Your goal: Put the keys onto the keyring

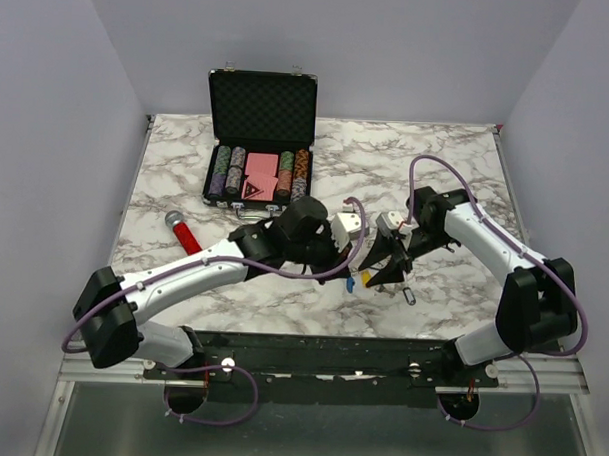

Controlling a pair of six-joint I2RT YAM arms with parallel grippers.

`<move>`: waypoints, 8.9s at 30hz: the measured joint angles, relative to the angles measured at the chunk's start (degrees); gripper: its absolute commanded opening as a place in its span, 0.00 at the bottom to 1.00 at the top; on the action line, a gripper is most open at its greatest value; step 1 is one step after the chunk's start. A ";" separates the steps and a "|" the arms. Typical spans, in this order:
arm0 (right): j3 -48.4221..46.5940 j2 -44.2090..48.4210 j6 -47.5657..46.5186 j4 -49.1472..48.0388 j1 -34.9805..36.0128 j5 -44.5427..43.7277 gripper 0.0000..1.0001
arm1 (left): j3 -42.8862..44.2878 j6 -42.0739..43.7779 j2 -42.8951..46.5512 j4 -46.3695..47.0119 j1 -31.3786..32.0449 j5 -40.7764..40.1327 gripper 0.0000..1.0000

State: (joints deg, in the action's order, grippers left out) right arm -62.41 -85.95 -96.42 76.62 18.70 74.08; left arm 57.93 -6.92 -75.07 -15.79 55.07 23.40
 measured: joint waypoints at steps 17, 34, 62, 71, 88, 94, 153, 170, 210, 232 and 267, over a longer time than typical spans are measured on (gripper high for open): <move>0.02 -2.62 9.62 -2.12 0.83 4.98 0.50 | 11.17 -1.73 -8.48 -17.16 0.02 2.03 0.00; 0.00 -4.22 14.58 -4.96 2.38 6.84 0.47 | -0.63 -5.33 -1.25 -3.37 0.02 2.01 0.00; -10.78 -5.03 10.67 -0.39 2.36 9.81 0.42 | -43.39 -14.62 1.25 89.53 1.27 -14.73 0.00; -11.52 -8.50 11.13 -0.20 2.36 9.84 0.38 | -43.36 -14.64 1.25 90.31 1.31 -14.84 0.00; -11.52 -9.20 10.97 0.02 4.26 10.01 0.01 | -42.51 -14.58 1.11 90.42 1.31 -15.04 0.00; -11.54 -9.18 11.10 0.02 4.28 9.60 0.01 | -42.58 -14.53 1.14 90.42 1.31 -15.13 0.49; -5.51 4.83 0.44 -5.20 5.25 -15.78 0.06 | -25.11 12.20 4.85 48.70 5.46 -8.41 0.30; -5.44 4.83 0.50 -5.25 5.25 -15.74 0.06 | -22.25 13.20 2.47 44.94 6.58 -10.03 0.26; -4.26 3.82 9.64 -7.91 4.92 -2.56 0.35 | -38.62 -4.04 6.49 79.23 6.58 -15.69 0.00; -6.75 1.55 7.72 -3.50 4.85 3.63 0.22 | -40.11 -6.47 4.55 85.22 6.58 -15.91 0.00; -16.28 -1.68 20.00 -0.61 6.19 -27.26 0.01 | -30.34 -0.24 19.17 44.15 5.42 -15.56 0.76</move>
State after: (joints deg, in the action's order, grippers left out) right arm -78.70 -87.64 -76.42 76.01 24.88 46.83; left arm 27.59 -7.16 -55.90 28.36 60.49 7.84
